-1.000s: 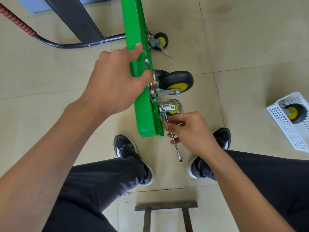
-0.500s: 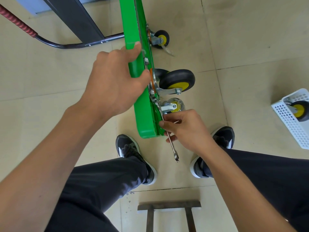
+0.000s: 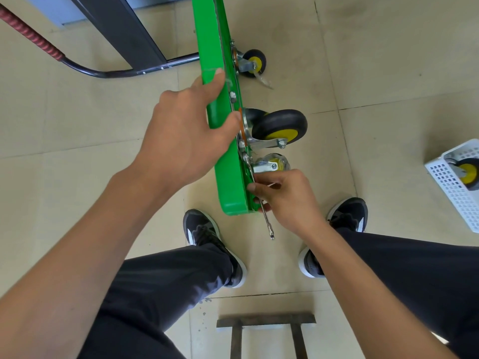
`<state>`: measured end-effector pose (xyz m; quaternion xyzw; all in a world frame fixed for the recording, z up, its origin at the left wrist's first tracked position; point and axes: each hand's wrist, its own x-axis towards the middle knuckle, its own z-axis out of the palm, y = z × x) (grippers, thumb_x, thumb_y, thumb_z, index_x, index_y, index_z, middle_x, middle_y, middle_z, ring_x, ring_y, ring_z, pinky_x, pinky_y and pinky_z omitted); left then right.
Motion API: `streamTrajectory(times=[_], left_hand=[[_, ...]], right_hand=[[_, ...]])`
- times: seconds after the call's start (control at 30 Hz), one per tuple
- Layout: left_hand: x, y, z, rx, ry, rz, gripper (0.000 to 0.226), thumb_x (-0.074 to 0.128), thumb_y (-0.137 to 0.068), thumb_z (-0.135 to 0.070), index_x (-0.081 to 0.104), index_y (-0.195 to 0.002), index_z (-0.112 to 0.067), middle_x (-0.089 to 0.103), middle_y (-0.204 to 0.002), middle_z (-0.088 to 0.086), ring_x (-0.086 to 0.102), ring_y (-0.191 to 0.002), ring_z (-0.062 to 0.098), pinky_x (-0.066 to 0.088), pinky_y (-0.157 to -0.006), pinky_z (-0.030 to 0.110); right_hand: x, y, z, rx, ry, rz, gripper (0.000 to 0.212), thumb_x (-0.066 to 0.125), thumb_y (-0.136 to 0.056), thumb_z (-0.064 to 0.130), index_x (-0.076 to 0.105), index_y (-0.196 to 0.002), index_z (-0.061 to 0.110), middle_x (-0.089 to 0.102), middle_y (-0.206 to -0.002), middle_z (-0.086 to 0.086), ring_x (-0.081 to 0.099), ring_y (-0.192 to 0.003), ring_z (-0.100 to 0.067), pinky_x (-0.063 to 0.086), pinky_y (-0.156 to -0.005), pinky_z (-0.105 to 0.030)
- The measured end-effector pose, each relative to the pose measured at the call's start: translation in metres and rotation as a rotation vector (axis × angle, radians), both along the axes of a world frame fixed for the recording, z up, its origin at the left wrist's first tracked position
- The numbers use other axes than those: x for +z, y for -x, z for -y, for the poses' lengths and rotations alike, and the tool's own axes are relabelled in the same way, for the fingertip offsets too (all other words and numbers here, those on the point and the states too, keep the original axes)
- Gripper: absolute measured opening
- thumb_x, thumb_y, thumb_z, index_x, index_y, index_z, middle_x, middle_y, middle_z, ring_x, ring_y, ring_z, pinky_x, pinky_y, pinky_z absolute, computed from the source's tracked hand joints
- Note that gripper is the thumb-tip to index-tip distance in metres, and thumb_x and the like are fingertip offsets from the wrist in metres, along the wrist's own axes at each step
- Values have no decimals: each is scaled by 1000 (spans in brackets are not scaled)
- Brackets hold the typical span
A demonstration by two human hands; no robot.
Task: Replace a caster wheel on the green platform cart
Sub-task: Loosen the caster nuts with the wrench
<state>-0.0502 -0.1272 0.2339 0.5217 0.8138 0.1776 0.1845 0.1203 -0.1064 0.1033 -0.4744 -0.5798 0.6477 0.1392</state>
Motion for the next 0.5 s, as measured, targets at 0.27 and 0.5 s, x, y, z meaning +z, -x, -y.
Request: streamTrajectory(times=[0.27, 0.5], left_hand=[[0, -1, 2, -19, 1, 13, 73, 62, -91, -44, 37, -154, -19, 53, -147, 1, 67, -111, 24, 50, -103, 42], [-3, 0, -1, -1, -3, 12, 72, 57, -85, -44, 40, -152, -21, 60, -139, 5, 66, -111, 29, 51, -101, 45]], right_hand=[[-4, 4, -2, 14, 8, 38, 17, 71, -92, 15, 75, -107, 9, 71, -96, -5, 71, -81, -22, 61, -62, -34], [-5, 4, -6, 93, 22, -9, 6, 68, -93, 8, 68, -98, 9, 65, -88, -5, 66, -86, -40, 57, -73, -55]])
